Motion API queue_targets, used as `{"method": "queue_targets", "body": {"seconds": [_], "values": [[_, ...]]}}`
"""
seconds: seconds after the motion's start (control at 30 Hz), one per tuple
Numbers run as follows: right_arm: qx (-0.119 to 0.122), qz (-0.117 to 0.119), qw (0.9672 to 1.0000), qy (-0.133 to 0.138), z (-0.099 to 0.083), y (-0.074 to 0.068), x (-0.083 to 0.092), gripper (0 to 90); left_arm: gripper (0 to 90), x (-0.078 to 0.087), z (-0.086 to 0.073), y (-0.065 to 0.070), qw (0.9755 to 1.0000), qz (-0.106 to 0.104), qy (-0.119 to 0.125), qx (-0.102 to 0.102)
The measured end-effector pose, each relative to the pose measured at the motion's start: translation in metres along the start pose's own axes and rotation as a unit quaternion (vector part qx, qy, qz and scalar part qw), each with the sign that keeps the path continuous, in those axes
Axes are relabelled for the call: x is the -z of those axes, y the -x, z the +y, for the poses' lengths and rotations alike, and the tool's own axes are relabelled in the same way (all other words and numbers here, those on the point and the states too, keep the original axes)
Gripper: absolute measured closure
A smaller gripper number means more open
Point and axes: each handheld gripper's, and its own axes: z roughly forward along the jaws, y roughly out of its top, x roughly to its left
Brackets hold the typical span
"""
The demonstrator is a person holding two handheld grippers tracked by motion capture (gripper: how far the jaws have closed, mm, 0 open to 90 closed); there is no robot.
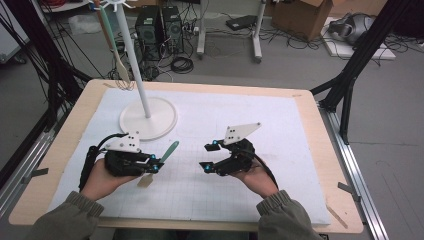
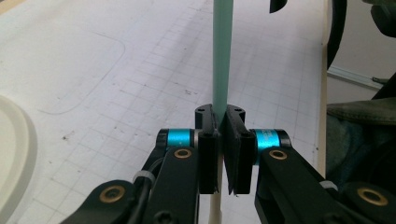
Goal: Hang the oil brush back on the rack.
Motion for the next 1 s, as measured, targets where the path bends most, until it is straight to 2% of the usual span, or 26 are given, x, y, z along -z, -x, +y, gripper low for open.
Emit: {"method": "queue_targets", "body": {"seconds": [0.37, 0.47, 1.0], "values": [[-0.018, -0.033, 0.9990, 0.022, -0.019, 0.008, 0.025, 32.5, 84.3, 0.009, 0.001, -0.008, 0.9997, 0.008, 0.016, 0.014], [-0.027, -0.042, 0.9984, 0.026, -0.026, 0.010, 0.031, 31.6, 84.3, 0.012, 0.002, -0.010, 0.9997, 0.011, 0.015, 0.013], [-0.058, -0.058, 0.9961, 0.033, -0.050, 0.020, 0.050, 28.9, 84.3, 0.023, 0.009, -0.023, 0.9990, 0.020, 0.030, 0.026]]}}
